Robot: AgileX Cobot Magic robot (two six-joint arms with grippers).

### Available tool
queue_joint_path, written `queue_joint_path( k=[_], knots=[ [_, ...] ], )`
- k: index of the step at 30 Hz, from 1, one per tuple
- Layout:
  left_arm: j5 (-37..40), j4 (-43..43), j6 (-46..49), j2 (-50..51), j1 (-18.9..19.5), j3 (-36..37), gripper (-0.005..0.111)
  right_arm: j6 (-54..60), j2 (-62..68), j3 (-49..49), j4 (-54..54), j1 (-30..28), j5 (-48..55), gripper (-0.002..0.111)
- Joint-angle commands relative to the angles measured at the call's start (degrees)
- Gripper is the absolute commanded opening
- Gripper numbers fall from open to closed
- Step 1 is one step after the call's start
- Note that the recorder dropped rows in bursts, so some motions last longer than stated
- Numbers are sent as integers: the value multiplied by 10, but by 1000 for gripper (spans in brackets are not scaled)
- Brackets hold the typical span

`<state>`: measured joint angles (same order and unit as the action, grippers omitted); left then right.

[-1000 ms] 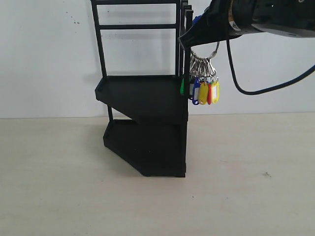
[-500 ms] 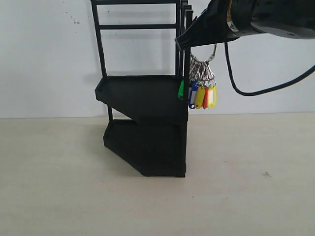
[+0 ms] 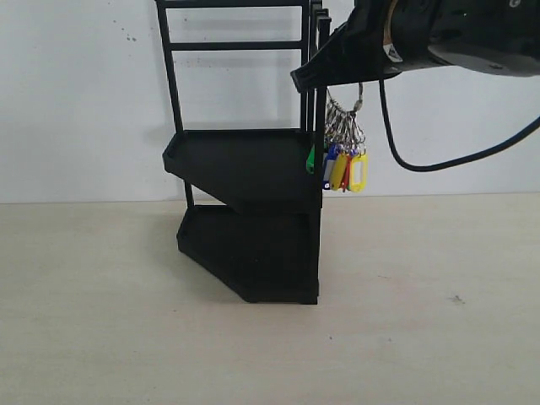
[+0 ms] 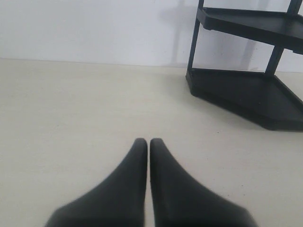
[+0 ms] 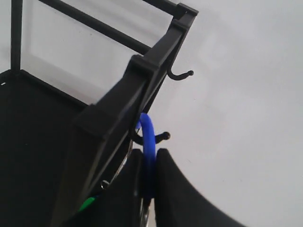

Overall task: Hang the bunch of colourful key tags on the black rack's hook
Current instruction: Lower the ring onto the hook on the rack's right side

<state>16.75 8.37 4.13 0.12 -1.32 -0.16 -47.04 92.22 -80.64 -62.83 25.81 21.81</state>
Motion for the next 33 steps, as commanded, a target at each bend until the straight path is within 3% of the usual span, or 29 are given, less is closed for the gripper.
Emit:
queue_joint_path(
  k=[1,5,10,12,33],
  knots=[
    [-2,-3,2,-1,1,2,4,7,7,1,5,0,-26,0],
    [-2,-3,2,-1,1,2,4,7,7,1,8,0,-40,7],
    [-2,-3,2,-1,1,2,4,7,7,1,10,0,-36,45],
    [-2,-3,2,-1,1,2,4,6,7,1,17,0,-33,54],
    [-2,-3,2,-1,1,2,4,14,-41,1,27,0,26,54]
  ],
)
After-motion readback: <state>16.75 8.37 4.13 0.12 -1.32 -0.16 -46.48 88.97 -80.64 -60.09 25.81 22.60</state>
